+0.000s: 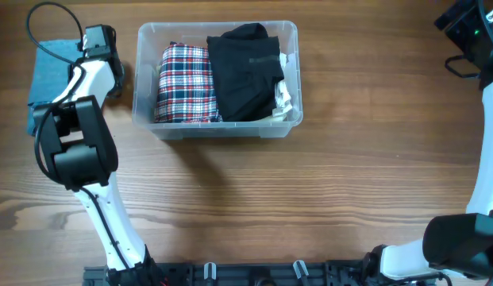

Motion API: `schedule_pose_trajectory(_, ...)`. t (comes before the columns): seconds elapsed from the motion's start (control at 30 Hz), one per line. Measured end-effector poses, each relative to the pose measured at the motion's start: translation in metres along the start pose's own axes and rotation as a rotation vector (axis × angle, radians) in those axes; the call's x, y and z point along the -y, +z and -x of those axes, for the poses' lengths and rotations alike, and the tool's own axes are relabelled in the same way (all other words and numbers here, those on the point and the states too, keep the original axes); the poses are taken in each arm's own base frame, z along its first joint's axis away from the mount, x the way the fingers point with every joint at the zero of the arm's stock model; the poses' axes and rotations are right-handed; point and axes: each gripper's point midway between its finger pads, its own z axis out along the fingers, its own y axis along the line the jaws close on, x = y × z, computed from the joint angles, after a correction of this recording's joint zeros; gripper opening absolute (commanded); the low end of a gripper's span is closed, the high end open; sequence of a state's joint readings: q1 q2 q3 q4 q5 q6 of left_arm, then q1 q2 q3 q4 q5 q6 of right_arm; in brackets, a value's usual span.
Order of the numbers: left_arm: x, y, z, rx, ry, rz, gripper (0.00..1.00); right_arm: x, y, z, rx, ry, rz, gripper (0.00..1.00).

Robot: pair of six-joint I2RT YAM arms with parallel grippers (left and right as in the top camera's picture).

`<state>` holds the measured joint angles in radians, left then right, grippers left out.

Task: Pack container
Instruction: 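Lift the blue cloth and lower it into the box's left side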

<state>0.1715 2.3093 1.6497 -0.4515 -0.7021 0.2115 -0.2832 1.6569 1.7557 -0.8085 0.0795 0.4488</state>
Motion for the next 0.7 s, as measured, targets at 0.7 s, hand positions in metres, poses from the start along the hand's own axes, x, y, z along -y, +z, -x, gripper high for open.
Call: schedule_pose_trajectory(0.7, -0.112, -0.245, 0.054, 0.383, -0.452, -0.39, 0.04, 0.0, 0.0, 0.0, 0.001, 0.0, 0.0, 1.0)
